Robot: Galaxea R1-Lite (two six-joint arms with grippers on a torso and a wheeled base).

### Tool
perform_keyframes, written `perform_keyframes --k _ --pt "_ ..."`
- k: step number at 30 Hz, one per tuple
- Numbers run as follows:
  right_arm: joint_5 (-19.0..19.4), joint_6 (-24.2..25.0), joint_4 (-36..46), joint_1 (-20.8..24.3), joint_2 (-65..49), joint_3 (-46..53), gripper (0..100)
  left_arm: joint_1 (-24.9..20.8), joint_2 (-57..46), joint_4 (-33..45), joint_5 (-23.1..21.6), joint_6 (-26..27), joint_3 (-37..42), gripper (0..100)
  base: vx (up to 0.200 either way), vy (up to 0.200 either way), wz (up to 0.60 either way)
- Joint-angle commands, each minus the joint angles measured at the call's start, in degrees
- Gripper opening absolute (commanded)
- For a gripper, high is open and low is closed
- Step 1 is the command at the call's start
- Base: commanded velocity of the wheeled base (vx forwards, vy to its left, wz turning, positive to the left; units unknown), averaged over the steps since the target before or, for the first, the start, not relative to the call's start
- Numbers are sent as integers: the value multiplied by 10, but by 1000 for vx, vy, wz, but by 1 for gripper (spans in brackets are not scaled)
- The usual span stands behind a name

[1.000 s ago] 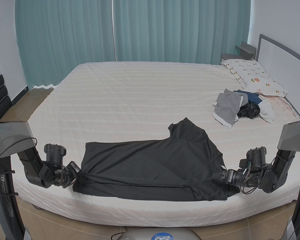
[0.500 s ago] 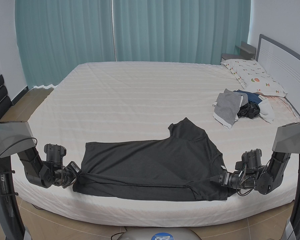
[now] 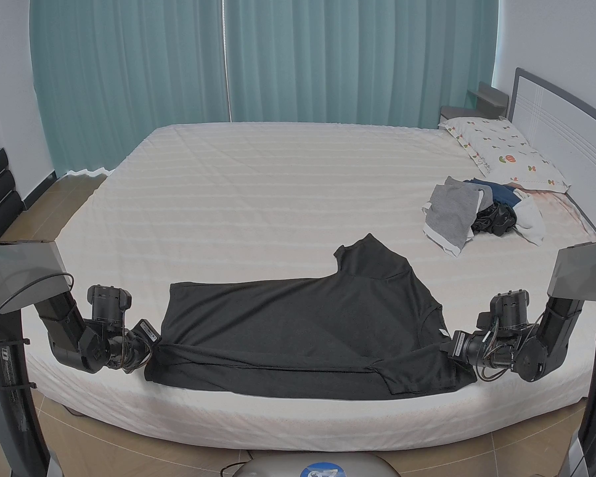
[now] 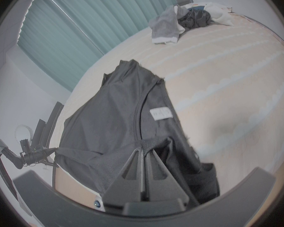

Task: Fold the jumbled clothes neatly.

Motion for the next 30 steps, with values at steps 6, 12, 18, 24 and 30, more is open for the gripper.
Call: perform_keyframes --k 6,12,18,24,30 --pt "-1 36 -28 -13 -7 -3 0 0 0 -1 1 0 -1 0 0 0 0" --pt "-1 37 -29 -11 -1 -3 0 0 1 0 1 0 -4 0 0 0 0" --pt "-2 38 -29 -8 11 -11 0 0 1 0 0 -2 -9 0 0 0 0" --pt "-2 38 -28 -1 16 -10 0 0 1 2 1 -2 -9 100 0 0 0" --pt "-2 39 -29 -1 11 -8 100 3 -3 1 1 -4 -10 100 0 0 0"
